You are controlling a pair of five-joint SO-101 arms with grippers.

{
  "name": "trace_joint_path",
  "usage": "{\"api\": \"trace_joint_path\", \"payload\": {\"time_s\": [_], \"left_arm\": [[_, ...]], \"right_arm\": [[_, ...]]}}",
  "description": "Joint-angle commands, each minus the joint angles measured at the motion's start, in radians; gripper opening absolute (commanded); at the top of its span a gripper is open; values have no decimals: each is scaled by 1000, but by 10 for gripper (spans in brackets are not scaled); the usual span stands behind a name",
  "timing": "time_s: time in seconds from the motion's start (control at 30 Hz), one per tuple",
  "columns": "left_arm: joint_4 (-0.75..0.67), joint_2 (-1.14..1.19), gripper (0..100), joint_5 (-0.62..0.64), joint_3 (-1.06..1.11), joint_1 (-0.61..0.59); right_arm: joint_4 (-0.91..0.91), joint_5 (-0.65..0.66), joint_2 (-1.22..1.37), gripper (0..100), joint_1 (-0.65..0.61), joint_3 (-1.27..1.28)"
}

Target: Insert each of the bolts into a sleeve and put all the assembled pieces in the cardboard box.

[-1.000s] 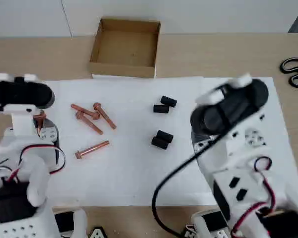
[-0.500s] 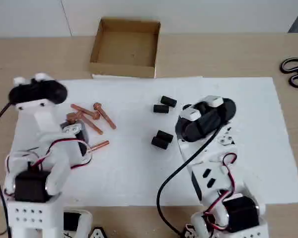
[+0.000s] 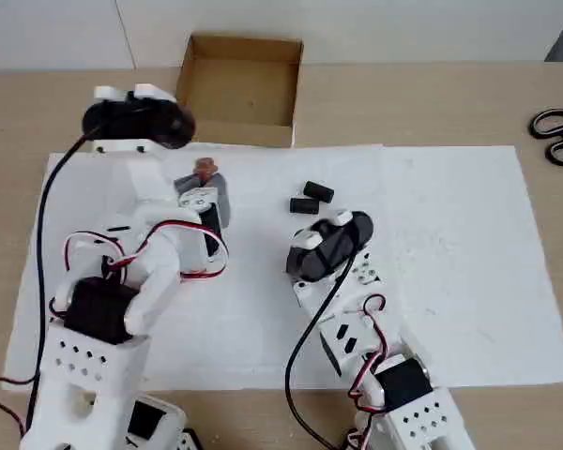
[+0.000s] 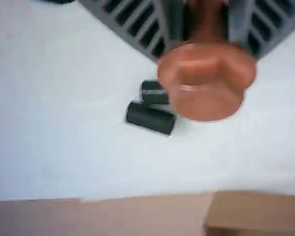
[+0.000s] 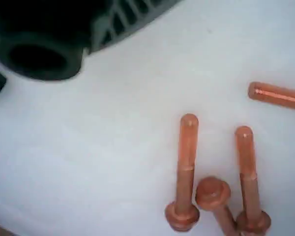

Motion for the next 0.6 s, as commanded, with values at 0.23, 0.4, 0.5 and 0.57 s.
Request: {"api": "trace_joint_path", "payload": {"time_s": [0.23, 0.4, 0.5, 0.57], "left_arm": [[-308, 2, 6, 5, 191, 146], [-390, 2, 6, 8, 231, 170], [-427, 2, 6, 8, 237, 166], [-431, 2, 6, 18, 242, 166]], "right_arm": [[-33, -167, -15, 24, -10, 8], [-31, -170, -15, 24, -90, 25], [-38, -170, -15, 24, -124, 35], [-39, -170, -19, 24, -125, 37]]}}
